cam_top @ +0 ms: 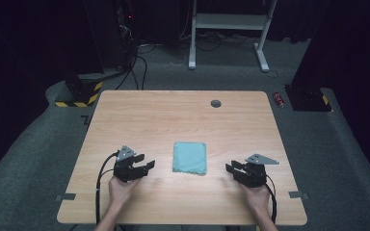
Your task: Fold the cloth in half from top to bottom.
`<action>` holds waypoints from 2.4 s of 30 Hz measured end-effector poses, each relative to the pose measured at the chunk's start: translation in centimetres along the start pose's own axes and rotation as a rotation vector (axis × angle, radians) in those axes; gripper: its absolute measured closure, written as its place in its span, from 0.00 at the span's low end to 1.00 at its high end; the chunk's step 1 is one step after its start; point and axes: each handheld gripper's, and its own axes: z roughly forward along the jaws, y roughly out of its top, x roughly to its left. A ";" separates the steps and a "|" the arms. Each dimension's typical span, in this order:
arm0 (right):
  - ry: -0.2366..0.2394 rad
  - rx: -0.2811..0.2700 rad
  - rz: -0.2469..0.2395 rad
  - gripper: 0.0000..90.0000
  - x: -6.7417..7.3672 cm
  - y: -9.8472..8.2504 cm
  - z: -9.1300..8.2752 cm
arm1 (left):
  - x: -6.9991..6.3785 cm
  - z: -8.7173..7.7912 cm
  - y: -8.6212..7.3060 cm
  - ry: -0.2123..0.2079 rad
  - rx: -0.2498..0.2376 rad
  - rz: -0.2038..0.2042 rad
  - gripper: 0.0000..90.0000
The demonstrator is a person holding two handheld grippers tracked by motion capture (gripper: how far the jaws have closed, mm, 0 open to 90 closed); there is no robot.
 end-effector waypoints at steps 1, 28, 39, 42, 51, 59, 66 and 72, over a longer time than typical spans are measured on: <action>0.000 0.000 0.002 0.70 -0.1 -0.2 0.0 | 0.0 0.0 -0.1 0.003 0.000 -0.001 0.47; -0.122 0.096 -0.050 0.66 -0.2 -1.8 0.3 | 0.6 1.2 -2.5 0.115 0.085 0.038 0.47; -0.184 0.124 -0.140 0.48 0.7 -1.9 0.6 | 0.2 1.7 -2.9 0.170 0.090 0.093 0.42; -0.188 0.124 -0.139 0.47 0.7 -1.9 0.6 | 0.1 1.7 -2.9 0.172 0.093 0.097 0.39; -0.189 0.124 -0.139 0.47 0.8 -1.9 0.6 | 0.1 1.7 -2.9 0.178 0.095 0.092 0.36; -0.189 0.124 -0.138 0.47 0.8 -1.9 0.6 | 0.1 1.7 -3.0 0.179 0.095 0.084 0.35; -0.189 0.124 -0.138 0.47 0.8 -1.9 0.6 | 0.1 1.7 -3.0 0.177 0.093 0.079 0.35; -0.189 0.124 -0.138 0.47 0.8 -1.9 0.6 | 0.1 1.7 -3.0 0.178 0.094 0.081 0.35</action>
